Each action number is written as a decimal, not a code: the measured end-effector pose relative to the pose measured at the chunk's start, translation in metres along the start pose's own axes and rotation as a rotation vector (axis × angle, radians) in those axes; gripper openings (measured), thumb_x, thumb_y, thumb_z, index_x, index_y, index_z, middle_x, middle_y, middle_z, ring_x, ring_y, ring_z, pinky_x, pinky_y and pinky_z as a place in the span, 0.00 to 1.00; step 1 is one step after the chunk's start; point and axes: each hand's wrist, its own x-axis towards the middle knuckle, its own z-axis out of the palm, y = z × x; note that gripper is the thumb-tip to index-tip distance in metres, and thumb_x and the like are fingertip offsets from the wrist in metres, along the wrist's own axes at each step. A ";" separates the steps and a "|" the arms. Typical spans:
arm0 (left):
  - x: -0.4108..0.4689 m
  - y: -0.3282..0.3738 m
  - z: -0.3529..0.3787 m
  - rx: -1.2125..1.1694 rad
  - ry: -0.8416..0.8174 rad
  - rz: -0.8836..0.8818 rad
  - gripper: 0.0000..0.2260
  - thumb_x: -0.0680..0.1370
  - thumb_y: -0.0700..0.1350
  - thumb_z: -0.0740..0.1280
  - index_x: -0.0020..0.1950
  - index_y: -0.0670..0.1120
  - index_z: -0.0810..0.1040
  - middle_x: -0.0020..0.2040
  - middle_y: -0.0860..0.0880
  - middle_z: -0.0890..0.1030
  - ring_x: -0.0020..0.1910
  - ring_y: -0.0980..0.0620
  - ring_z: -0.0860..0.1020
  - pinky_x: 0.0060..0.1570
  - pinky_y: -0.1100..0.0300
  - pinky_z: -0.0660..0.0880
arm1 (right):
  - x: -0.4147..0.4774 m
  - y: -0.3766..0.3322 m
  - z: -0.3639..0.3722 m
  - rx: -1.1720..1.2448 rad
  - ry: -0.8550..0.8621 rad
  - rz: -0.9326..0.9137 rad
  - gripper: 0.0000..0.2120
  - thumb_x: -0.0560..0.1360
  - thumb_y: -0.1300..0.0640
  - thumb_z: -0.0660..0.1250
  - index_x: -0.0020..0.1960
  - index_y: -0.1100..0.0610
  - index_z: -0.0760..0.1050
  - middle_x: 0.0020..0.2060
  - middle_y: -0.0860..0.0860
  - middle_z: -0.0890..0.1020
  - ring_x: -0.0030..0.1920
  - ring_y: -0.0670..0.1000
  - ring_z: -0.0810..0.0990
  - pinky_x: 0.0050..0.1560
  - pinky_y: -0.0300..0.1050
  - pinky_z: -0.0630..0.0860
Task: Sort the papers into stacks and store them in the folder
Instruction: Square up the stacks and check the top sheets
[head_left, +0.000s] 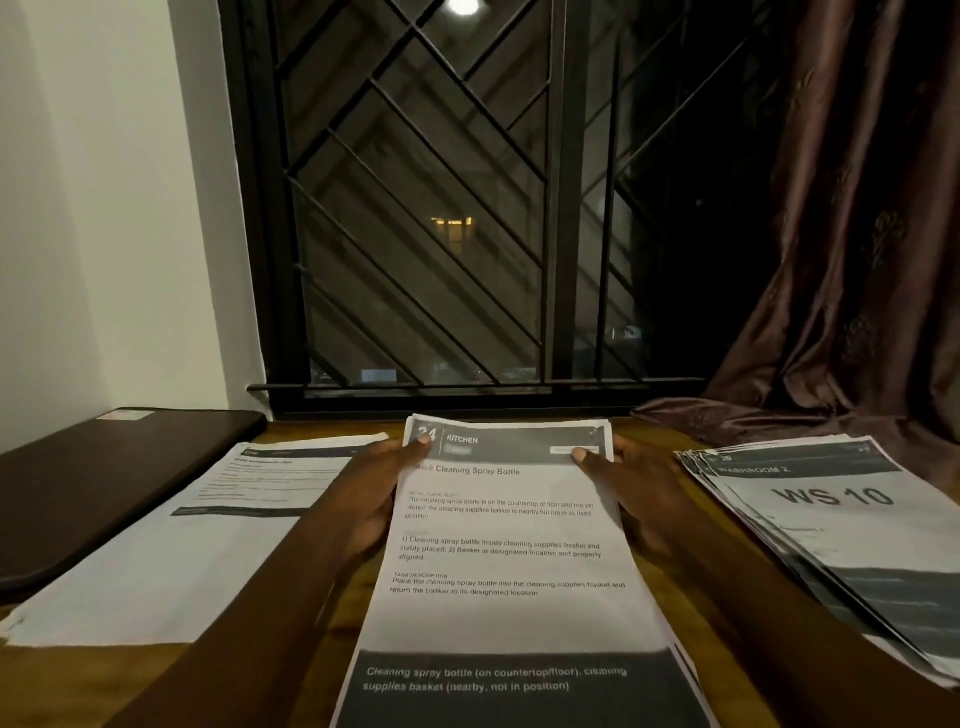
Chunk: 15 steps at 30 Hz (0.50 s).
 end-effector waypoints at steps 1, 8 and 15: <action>0.001 -0.001 0.000 0.004 0.030 0.017 0.11 0.81 0.44 0.65 0.60 0.40 0.78 0.52 0.38 0.84 0.51 0.38 0.83 0.56 0.40 0.78 | -0.001 0.001 0.001 -0.019 0.003 -0.001 0.04 0.76 0.57 0.68 0.51 0.55 0.78 0.42 0.52 0.84 0.39 0.49 0.84 0.32 0.36 0.76; 0.001 -0.014 0.019 0.049 0.202 0.180 0.09 0.81 0.43 0.65 0.54 0.40 0.81 0.44 0.39 0.85 0.43 0.40 0.85 0.48 0.44 0.81 | -0.003 0.004 0.002 -0.042 0.009 0.004 0.07 0.76 0.58 0.68 0.53 0.55 0.79 0.46 0.53 0.85 0.45 0.53 0.85 0.46 0.47 0.80; -0.004 -0.011 0.016 0.045 0.213 0.237 0.08 0.77 0.40 0.69 0.54 0.38 0.79 0.44 0.40 0.85 0.40 0.42 0.85 0.38 0.54 0.81 | -0.006 0.002 0.004 -0.029 -0.033 0.000 0.06 0.76 0.58 0.68 0.53 0.55 0.79 0.46 0.54 0.85 0.45 0.53 0.85 0.42 0.45 0.79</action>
